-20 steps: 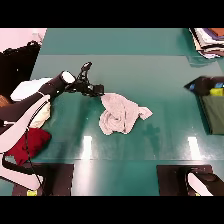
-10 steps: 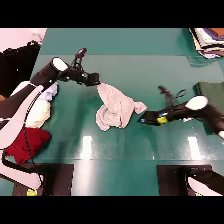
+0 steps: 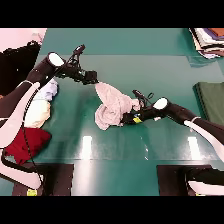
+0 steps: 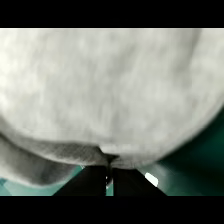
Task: Fold the shirts.
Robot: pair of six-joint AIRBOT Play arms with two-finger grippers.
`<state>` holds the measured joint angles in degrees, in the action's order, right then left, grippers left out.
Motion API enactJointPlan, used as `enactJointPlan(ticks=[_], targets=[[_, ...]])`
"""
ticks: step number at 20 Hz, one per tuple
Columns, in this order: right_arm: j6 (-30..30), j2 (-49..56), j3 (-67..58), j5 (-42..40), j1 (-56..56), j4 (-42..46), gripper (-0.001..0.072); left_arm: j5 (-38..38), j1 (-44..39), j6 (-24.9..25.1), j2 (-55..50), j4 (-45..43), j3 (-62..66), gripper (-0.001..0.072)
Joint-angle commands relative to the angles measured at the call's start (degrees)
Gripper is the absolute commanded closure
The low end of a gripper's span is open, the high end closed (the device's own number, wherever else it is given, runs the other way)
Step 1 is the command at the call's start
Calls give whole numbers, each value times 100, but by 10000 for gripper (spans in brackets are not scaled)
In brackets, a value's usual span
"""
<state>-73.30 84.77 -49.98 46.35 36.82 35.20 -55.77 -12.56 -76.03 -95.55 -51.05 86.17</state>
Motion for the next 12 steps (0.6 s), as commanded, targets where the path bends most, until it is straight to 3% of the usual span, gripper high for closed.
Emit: enactJointPlan(ticks=[1,7,12], targets=[[52,107,-249,31,-85,-48,694,11,70,-4,262,-221,39,684],[-22,-2024,-461,894,-1602,442,696,-136,481,-2,2302,-758,758,684],[-275,-3220,-2050,2072,-2658,1001,695,-278,409,-4,4113,-531,1108,684]])
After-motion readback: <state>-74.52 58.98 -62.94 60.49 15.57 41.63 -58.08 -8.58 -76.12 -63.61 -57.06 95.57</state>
